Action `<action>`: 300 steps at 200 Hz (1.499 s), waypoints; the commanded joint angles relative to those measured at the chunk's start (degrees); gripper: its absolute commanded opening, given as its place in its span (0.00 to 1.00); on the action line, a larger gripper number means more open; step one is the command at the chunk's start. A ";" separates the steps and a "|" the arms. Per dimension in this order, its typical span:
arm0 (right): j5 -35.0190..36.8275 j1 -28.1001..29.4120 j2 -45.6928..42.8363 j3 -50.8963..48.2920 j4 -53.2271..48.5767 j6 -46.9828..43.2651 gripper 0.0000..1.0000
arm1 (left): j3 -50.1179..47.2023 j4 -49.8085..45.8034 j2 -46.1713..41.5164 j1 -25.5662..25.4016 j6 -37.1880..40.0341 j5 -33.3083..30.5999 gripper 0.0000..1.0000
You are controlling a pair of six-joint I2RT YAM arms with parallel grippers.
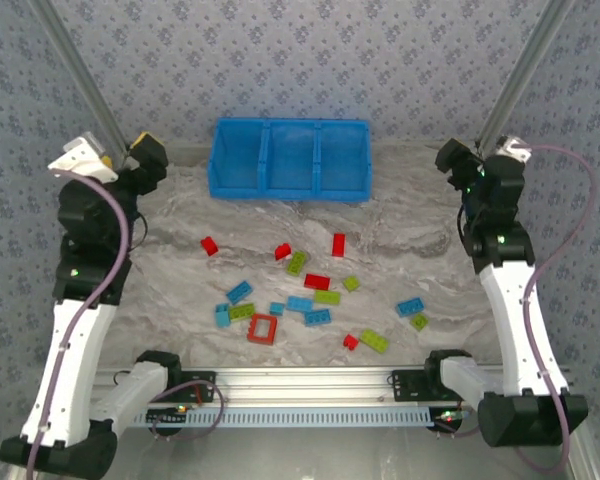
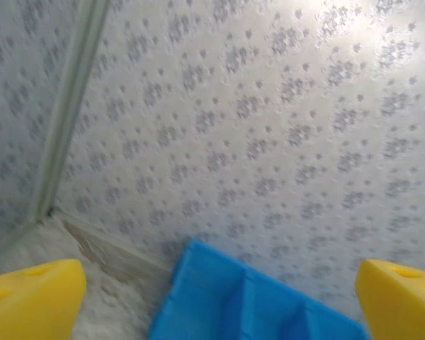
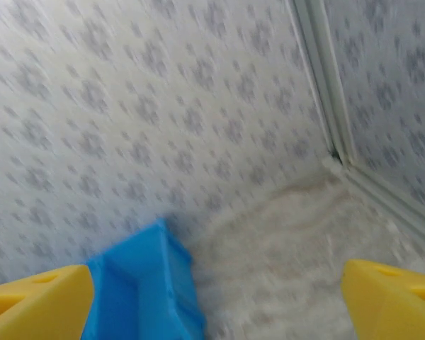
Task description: Sort the legos into containers by color
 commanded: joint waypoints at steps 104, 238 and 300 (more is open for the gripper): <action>-11.17 10.08 54.42 42.35 -25.04 -12.17 0.70 | 8.66 -23.80 17.06 -52.67 -6.09 -23.47 0.98; -6.71 10.91 68.96 51.94 -25.14 -16.57 0.13 | -4.75 -21.34 14.15 -63.10 -18.00 -24.37 0.95; -6.56 12.17 56.06 33.14 -18.91 -15.65 0.11 | -5.69 -26.22 8.04 -63.20 -19.55 -27.88 0.95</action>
